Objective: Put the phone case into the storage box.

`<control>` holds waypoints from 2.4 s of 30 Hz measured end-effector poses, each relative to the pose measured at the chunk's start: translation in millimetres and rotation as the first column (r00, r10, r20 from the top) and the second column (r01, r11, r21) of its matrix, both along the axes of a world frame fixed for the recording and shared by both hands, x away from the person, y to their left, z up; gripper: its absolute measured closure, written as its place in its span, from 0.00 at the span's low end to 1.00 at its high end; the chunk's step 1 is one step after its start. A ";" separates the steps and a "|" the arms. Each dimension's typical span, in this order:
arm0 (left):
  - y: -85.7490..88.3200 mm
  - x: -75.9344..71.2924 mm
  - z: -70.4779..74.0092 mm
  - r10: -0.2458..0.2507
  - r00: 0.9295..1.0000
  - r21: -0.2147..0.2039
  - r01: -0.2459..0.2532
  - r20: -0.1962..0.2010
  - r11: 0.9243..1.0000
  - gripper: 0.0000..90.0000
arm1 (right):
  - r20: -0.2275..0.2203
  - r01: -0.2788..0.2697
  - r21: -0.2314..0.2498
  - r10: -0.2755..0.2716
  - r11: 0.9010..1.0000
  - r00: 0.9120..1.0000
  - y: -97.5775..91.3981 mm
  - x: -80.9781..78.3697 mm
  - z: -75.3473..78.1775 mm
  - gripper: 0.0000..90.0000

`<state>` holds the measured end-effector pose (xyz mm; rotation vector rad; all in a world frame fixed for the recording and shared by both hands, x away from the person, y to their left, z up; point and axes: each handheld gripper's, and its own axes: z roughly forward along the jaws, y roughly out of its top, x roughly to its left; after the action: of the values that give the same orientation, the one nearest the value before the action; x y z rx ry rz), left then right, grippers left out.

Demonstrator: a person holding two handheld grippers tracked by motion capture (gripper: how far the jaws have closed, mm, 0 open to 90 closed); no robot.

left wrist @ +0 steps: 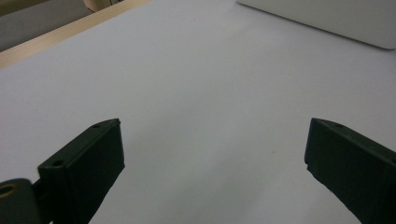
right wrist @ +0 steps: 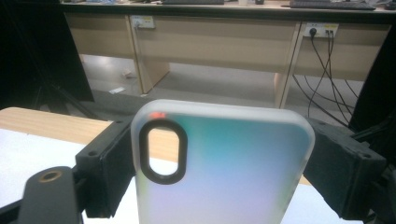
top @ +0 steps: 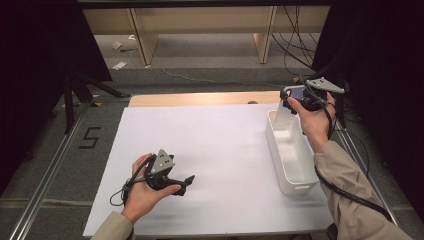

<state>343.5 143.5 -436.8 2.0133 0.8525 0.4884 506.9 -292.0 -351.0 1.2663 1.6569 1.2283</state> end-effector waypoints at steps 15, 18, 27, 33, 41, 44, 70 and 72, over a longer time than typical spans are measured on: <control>-0.1 0.3 -0.4 -0.001 1.000 -0.001 0.001 -0.001 1.000 0.04 | -0.008 -0.001 -0.006 0.001 1.000 1.000 1.9 4.8 -3.0 0.19; -0.2 0.3 -0.5 -0.001 1.000 0.000 0.001 -0.001 1.000 0.04 | -0.009 0.001 -0.007 -0.001 1.000 1.000 1.9 5.5 -3.2 0.19; 0.0 0.2 -0.4 -0.001 1.000 0.002 0.001 0.000 1.000 0.04 | -0.012 0.001 -0.011 -0.001 1.000 1.000 2.5 7.9 -4.3 0.19; 0.1 0.3 -0.4 0.000 1.000 0.001 0.000 0.000 1.000 0.04 | -0.016 0.001 -0.011 -0.001 1.000 1.000 2.8 9.2 -5.3 0.19; 0.2 0.3 -0.5 0.001 1.000 0.000 -0.001 0.000 1.000 0.04 | -0.019 0.001 -0.016 -0.001 1.000 1.000 3.8 10.9 -6.5 0.19; 0.2 0.4 -0.5 0.001 1.000 0.000 -0.001 0.000 1.000 0.04 | -0.021 0.001 -0.017 -0.001 1.000 1.000 4.2 11.5 -6.8 0.19; 0.1 0.5 -0.8 0.000 1.000 0.001 0.000 -0.001 1.000 0.04 | -0.031 0.001 -0.028 -0.002 1.000 1.000 5.6 15.2 -8.5 0.19; 0.1 0.5 -0.8 0.000 1.000 0.001 0.000 -0.001 1.000 0.04 | -0.031 0.001 -0.028 -0.002 1.000 1.000 5.7 15.4 -8.5 0.19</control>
<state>344.0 143.6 -437.6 2.0143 0.8532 0.4878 522.3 -286.2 -359.5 1.2754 1.6894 1.1862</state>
